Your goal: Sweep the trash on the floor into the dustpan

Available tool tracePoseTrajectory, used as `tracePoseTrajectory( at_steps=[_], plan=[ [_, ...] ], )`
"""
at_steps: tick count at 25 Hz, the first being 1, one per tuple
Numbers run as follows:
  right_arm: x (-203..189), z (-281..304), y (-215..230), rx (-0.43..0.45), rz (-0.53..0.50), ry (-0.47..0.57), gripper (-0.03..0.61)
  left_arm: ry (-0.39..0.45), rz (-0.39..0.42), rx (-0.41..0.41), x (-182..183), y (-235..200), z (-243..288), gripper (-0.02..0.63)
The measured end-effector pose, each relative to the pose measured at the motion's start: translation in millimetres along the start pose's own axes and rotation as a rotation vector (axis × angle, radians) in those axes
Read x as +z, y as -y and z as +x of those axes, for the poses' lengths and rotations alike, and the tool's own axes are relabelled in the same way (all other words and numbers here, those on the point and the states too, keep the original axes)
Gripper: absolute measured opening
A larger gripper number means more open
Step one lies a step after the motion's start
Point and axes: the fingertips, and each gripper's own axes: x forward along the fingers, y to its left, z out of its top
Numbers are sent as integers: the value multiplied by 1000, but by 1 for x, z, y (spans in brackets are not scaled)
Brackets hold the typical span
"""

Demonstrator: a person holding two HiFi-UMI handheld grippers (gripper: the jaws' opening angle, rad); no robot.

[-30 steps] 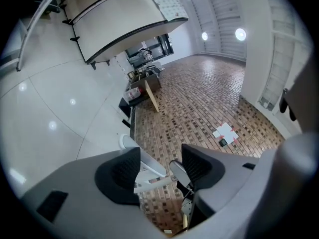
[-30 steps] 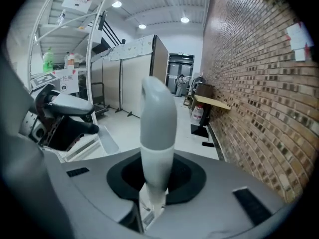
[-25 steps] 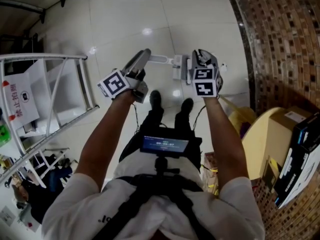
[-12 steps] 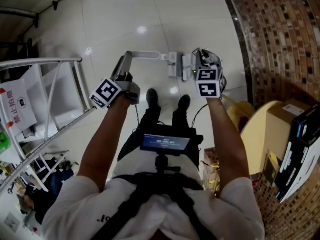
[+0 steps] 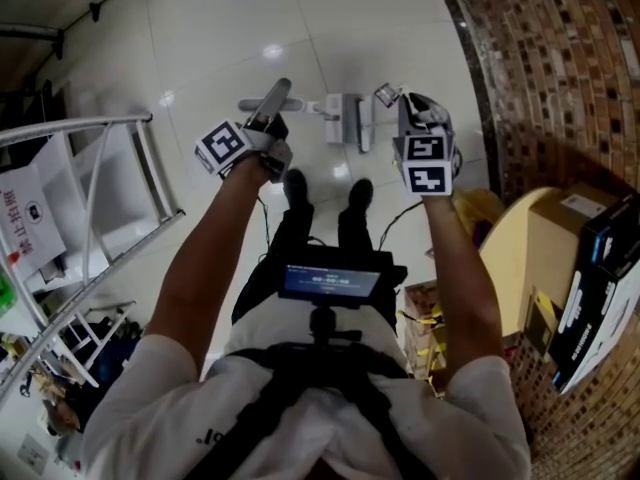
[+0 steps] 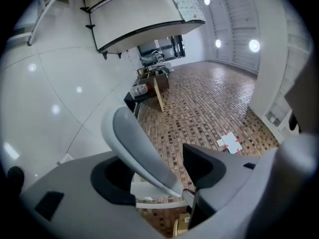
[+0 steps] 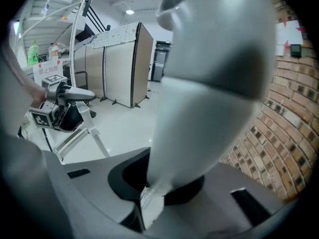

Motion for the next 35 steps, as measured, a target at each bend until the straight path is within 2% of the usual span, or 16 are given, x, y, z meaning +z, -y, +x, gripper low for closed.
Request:
tracePoseTrajectory(
  at_steps=[4, 6, 8, 9, 12, 15, 22, 29, 35],
  plan=[
    [-2, -22, 11, 0, -10, 11, 21, -31, 26, 25, 3, -10, 15, 275],
    [-5, -33, 18, -4, -10, 8, 21, -12, -16, -15, 5, -5, 21, 168],
    [-7, -40, 23, -10, -14, 4, 21, 36, -109, -84, 11, 5, 26, 33],
    [-8, -44, 26, -14, -15, 1, 21, 46, -141, -122, 12, 10, 28, 2],
    [-13, -51, 35, -37, -11, -11, 21, 13, -145, -217, 4, 29, 34, 2],
    [-20, -55, 46, -68, 2, -24, 21, -1, -152, -274, 1, 40, 37, 2],
    [-29, -60, 75, -149, 39, -41, 21, -7, -154, -317, 12, 52, 55, 1],
    [-44, -86, 103, -231, 101, -45, 21, -75, -178, -350, -9, 72, 53, 1],
    [-78, -115, 131, -302, 150, -66, 21, -116, -181, -371, -33, 91, 54, 1]
  ],
)
